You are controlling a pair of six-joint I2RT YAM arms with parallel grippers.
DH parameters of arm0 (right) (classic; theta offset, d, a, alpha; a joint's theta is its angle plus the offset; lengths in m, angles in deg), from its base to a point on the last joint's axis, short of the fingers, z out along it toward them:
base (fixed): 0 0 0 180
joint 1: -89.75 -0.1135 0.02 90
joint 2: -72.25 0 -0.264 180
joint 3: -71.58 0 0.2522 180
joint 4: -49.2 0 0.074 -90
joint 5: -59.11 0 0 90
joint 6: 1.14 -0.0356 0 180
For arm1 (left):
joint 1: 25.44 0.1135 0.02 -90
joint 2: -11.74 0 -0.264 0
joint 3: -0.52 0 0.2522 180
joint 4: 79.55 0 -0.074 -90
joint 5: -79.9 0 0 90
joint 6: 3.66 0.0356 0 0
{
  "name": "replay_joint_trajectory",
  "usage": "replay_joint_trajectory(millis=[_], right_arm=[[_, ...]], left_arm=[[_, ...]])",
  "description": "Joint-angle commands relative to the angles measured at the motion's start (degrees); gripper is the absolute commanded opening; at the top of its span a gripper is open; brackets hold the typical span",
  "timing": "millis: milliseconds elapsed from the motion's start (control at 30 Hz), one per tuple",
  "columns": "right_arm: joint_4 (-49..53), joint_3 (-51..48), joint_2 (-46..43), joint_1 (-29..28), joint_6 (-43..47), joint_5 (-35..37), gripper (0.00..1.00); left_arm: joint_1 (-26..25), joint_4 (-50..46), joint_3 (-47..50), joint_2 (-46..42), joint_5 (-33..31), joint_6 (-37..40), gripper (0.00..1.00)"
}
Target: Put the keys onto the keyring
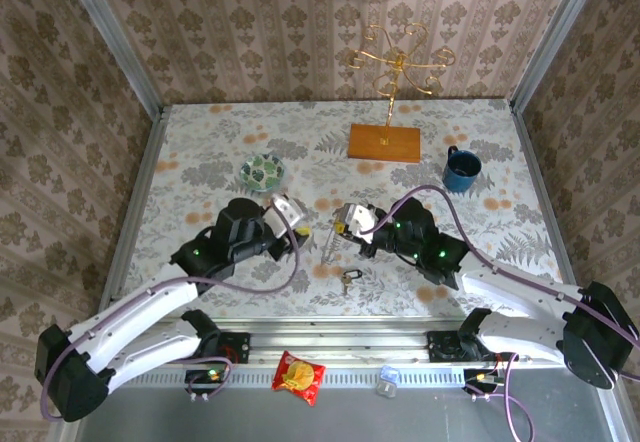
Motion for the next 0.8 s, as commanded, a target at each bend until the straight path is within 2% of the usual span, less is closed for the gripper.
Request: replay_joint_trajectory(millis=[0,133,400,767], right_arm=[[7.1,2.3,-0.9,0.2,2.5,-3.2,0.00],[10.4,3.9,-0.7,0.2,4.6,-4.2,0.00],[17.3,7.7,-0.4,0.0,8.9,-7.0,0.00],[22.2,11.9,2.0,-1.7,14.6,-5.7,0.00]], left_arm=[[0.4,10.6,2.8,0.0,10.5,15.0,0.45],[0.4,14.4,3.4,2.5,14.8,16.8,0.35],[0.4,13.5,2.1,6.2,21.8,18.3,0.31],[0.3,14.7,1.3,7.4,22.6,16.9,0.27]])
